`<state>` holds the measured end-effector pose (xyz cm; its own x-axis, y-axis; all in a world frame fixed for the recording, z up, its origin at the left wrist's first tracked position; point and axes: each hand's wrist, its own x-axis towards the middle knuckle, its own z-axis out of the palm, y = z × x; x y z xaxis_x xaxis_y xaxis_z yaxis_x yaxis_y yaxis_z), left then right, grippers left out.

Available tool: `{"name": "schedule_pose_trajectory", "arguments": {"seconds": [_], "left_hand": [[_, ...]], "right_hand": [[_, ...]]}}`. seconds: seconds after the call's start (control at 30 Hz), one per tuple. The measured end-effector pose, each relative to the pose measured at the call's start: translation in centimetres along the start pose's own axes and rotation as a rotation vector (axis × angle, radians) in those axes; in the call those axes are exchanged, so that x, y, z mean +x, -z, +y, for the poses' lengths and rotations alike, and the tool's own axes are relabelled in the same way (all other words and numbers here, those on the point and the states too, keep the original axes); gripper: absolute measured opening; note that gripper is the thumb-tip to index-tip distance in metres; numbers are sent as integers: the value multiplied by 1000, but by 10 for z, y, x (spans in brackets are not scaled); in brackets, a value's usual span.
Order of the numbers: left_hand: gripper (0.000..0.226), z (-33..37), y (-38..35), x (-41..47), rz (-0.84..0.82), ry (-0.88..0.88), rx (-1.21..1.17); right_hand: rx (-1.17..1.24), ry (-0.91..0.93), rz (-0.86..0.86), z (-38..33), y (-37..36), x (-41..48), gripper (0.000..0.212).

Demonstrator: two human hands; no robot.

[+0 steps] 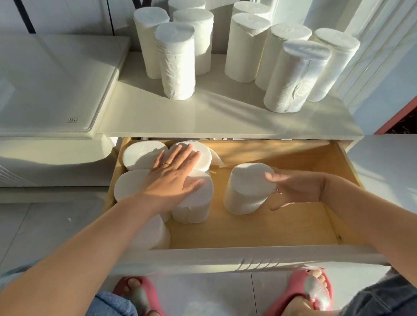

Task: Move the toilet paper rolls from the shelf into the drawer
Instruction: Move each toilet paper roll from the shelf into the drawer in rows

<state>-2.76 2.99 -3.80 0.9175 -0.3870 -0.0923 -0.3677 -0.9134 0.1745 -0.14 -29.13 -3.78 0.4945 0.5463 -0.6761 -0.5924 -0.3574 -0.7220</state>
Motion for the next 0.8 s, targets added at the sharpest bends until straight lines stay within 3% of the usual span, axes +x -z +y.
{"name": "schedule_pose_trajectory", "arguments": {"seconds": [0.13, 0.27, 0.43, 0.67, 0.8], "left_hand": [[94, -2, 7, -7, -33, 3, -27], [99, -4, 11, -12, -49, -3, -21], [96, -5, 8, -13, -40, -22, -40], [71, -9, 3, -13, -25, -24, -31], [74, -12, 0, -13, -3, -28, -25]], "right_hand": [[-27, -97, 77, -8, -20, 7, 103], [-84, -214, -24, -8, -39, 4, 111], [-148, -293, -120, 1, -77, 10, 64], [66, -311, -71, 1, -134, 37, 35], [111, -280, -32, -9, -145, 38, 42]]}}
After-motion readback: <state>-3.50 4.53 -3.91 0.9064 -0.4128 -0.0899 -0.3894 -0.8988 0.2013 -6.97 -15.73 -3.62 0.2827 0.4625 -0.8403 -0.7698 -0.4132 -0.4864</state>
